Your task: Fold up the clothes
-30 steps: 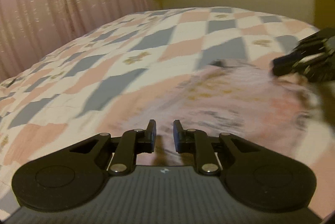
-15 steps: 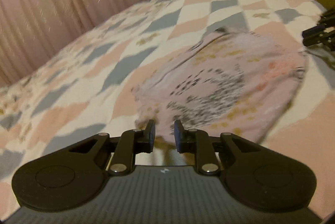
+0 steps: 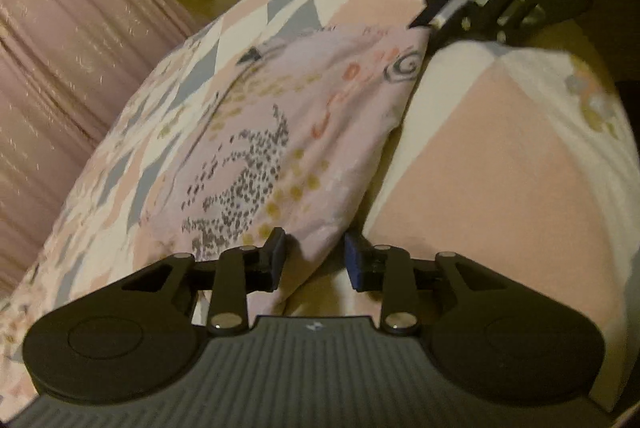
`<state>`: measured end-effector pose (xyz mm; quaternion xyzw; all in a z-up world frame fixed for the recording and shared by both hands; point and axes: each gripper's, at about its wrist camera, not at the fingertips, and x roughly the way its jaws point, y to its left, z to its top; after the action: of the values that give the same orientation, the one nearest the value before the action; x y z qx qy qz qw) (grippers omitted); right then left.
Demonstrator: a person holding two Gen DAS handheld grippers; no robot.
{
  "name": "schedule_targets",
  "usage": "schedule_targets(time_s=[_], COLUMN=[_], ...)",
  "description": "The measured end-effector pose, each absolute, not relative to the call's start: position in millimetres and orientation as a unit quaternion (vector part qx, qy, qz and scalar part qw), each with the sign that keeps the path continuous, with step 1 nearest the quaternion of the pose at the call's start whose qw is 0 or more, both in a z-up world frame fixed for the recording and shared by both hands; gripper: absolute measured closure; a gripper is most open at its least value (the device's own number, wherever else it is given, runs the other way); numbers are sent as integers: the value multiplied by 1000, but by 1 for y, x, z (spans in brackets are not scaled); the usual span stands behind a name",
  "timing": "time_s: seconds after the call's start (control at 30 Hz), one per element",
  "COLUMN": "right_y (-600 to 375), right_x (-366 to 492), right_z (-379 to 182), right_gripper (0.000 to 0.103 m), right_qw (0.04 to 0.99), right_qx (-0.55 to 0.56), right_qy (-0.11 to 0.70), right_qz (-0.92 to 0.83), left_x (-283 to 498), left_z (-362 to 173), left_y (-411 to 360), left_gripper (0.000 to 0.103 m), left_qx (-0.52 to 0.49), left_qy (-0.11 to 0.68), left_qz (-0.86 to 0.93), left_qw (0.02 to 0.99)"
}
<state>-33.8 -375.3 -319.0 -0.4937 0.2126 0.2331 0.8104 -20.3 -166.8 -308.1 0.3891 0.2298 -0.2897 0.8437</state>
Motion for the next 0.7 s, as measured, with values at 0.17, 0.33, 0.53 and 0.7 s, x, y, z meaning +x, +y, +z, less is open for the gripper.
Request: schedule_targets(time_s=[0.17,0.33,0.53,0.7], right_y=[-392,-390,-403,-380], right_x=[-29,-27,-37,-43], right_z=[-325,-323,-307,-299], right_gripper=[99,98,85,73], right_qw=[811,805,824,830], right_qx=[-493,-497,-469,-462], right_qy=[222,242,250,223], right_qz=[224,214,194,221], left_x=[-12,-9,-24,-40], left_z=[-312,-314,-306,-297], left_y=[-157,-154,-150,-154], left_gripper=[79,79,79,79], left_qx=[375,375,398,405], left_qy=[238,236,221,185], left_qz=[-283,-280,-268,-280], left_qw=[850,852,849,851])
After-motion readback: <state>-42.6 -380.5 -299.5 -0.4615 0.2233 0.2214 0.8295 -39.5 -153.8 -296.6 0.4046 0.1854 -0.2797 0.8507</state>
